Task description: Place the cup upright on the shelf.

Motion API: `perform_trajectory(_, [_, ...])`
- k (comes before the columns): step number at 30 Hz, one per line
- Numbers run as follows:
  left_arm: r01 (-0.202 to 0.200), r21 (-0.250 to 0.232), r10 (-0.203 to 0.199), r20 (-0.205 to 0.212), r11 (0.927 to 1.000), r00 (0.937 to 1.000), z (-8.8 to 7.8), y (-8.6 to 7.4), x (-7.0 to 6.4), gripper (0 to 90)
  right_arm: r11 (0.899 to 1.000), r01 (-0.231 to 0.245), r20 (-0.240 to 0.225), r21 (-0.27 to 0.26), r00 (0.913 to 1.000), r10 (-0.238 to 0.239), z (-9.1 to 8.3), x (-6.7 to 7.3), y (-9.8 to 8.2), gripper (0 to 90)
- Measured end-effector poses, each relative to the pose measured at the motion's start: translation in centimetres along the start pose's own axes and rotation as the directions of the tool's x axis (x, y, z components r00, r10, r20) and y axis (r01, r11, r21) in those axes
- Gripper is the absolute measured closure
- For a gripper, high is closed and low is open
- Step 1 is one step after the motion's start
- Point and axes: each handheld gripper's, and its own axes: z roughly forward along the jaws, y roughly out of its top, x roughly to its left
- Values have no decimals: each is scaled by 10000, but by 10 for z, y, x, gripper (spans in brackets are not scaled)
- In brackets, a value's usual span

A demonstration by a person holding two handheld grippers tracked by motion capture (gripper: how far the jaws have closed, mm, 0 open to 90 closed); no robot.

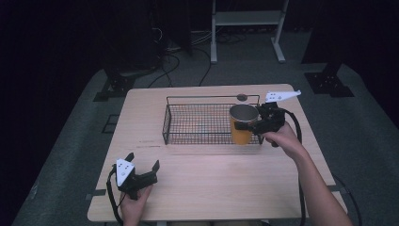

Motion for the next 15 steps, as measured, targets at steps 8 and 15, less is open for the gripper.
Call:
perform_trajectory(8, [35, -6, -35, 12, 10000, 10000, 0, 0, 0, 0, 9999, 33, 103, 108, 9999, -34, 7, -8, 11, 118])
perform_trajectory(15, [39, -3, -39, 19, 10000, 10000, 0, 0, 0, 0, 9996, 205, 133, 186, 9997, -207, 15, -12, 22, 118])
